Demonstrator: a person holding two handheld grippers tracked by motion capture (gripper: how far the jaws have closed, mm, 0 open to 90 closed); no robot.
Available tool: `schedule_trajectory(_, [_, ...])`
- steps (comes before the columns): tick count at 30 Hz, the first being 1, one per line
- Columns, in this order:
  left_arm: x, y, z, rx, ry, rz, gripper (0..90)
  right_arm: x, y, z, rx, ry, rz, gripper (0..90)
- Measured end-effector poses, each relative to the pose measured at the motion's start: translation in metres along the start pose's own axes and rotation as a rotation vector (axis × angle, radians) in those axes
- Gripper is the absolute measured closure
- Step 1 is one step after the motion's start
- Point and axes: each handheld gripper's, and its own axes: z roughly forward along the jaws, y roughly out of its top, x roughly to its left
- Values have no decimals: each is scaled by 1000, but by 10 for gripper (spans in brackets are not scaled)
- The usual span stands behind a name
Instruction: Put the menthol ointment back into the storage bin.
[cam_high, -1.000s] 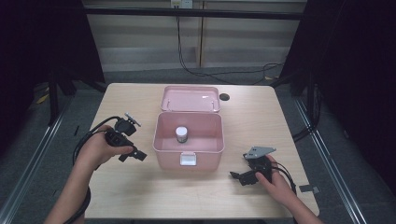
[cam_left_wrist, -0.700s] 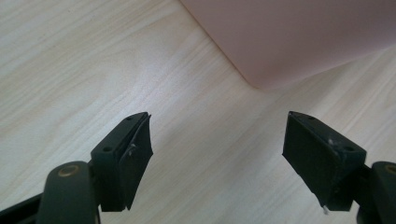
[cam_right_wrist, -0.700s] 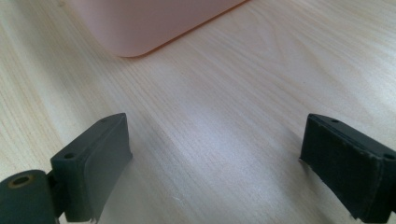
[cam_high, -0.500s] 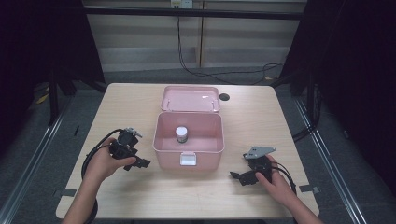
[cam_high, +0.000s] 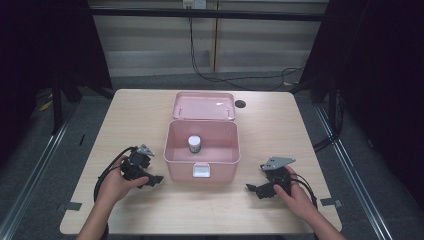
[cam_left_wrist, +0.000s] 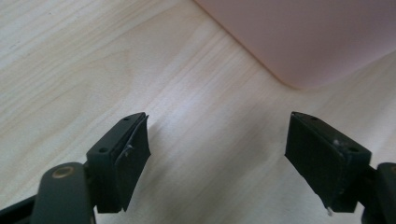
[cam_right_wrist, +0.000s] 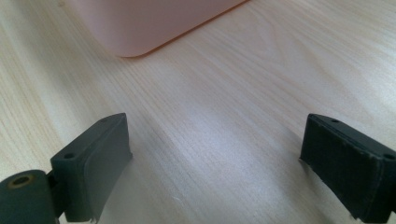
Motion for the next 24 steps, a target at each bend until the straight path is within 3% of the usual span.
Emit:
schedule_trajectory(6, [0, -5, 7, -42, 13, 43, 199, 0, 0, 0, 0, 0, 0, 77])
schedule_trajectory(8, [1, -5, 8, -52, 4, 43, 172, 0, 0, 0, 0, 0, 0, 77])
schedule_trajectory(11, [-1, -9, 13, -115, 2, 50, 145, 0, 0, 0, 0, 0, 0, 76])
schedule_trajectory(18, [-1, -14, 14, -161, 0, 50, 124, 0, 0, 0, 0, 0, 0, 76])
schedule_trajectory(24, [-2, -18, 18, -201, 6, 56, 46, 0, 0, 0, 0, 0, 0, 76])
